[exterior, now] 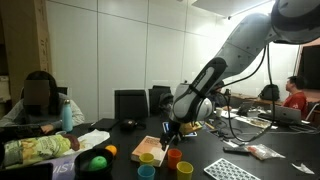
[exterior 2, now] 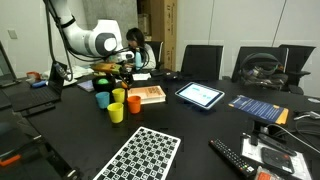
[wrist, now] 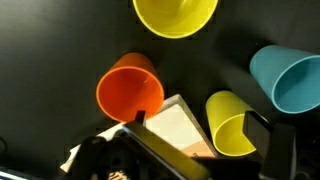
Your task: Stack the cups together
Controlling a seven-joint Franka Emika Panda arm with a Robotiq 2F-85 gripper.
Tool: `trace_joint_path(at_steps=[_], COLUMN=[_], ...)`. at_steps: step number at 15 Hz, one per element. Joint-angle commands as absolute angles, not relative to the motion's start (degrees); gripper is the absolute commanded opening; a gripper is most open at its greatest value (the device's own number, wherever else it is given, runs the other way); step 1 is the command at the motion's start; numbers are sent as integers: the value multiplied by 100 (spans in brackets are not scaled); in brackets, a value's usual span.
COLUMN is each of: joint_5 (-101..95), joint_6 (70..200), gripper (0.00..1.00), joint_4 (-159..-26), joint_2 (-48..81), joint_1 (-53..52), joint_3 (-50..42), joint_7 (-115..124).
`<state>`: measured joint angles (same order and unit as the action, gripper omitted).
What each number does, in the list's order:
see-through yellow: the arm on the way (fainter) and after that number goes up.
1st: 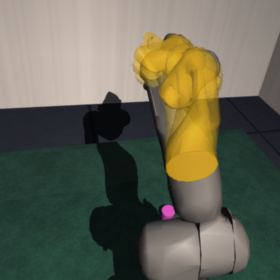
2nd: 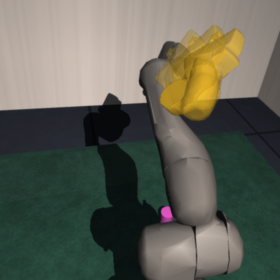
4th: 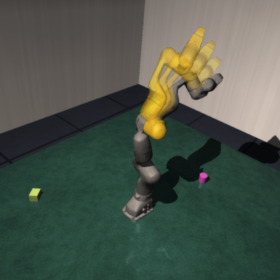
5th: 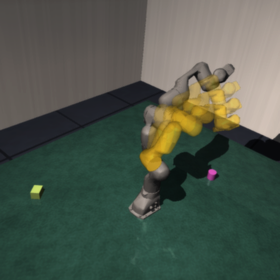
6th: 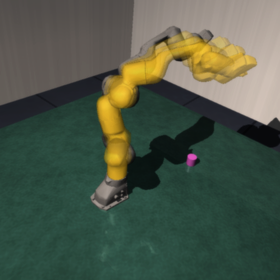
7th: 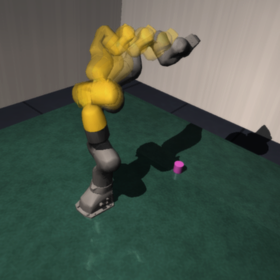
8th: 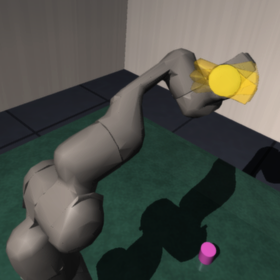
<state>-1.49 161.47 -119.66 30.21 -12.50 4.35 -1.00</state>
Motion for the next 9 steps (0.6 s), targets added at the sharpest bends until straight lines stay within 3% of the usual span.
trace_joint_path(at_steps=[1,9], joint_5=[-388,-27], joint_6=[15844,15474], gripper=[100,100], joint_4=[-11506,-11143], joint_2=[3229,3607], joint_1=[-1322,-1012], joint_3=[222,641], joint_7=[168,-30])
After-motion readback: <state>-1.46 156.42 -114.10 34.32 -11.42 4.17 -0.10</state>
